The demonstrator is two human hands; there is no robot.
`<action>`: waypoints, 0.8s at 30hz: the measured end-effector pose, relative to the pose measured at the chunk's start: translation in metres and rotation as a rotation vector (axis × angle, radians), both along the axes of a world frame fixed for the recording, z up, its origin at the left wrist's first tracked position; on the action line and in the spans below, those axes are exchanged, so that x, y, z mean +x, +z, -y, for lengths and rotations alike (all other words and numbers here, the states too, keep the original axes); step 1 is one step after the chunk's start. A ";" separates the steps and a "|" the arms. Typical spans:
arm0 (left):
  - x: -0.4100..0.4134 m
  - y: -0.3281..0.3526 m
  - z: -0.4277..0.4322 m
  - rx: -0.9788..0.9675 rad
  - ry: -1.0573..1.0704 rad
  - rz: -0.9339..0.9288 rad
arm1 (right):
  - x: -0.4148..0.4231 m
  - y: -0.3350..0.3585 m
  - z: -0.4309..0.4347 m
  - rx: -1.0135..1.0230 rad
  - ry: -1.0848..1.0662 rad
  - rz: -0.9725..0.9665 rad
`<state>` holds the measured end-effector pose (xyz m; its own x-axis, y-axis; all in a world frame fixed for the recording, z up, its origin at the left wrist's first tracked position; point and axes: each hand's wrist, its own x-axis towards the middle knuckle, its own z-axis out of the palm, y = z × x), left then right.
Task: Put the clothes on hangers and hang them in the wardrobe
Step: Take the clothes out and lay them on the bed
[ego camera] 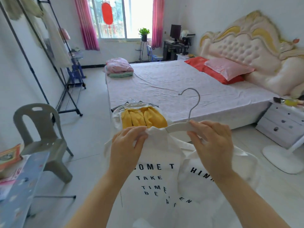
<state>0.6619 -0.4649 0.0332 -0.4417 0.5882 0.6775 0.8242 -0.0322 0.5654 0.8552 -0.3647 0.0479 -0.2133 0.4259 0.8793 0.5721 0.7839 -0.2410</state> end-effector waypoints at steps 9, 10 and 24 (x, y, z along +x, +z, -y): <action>-0.055 -0.015 -0.103 -0.086 0.191 0.085 | -0.086 -0.015 -0.138 -0.134 0.204 0.023; -0.064 -0.018 -0.115 -0.097 0.199 0.085 | -0.097 -0.019 -0.152 -0.151 0.214 0.030; -0.248 -0.089 -0.308 -0.207 0.124 0.176 | -0.279 -0.089 -0.351 -0.360 0.223 0.140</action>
<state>0.4143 -0.1566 -0.0555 -0.6187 0.6403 0.4551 0.7034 0.1935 0.6840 0.5767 -0.0141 -0.0412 -0.4412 0.6299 0.6392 0.4452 0.7721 -0.4535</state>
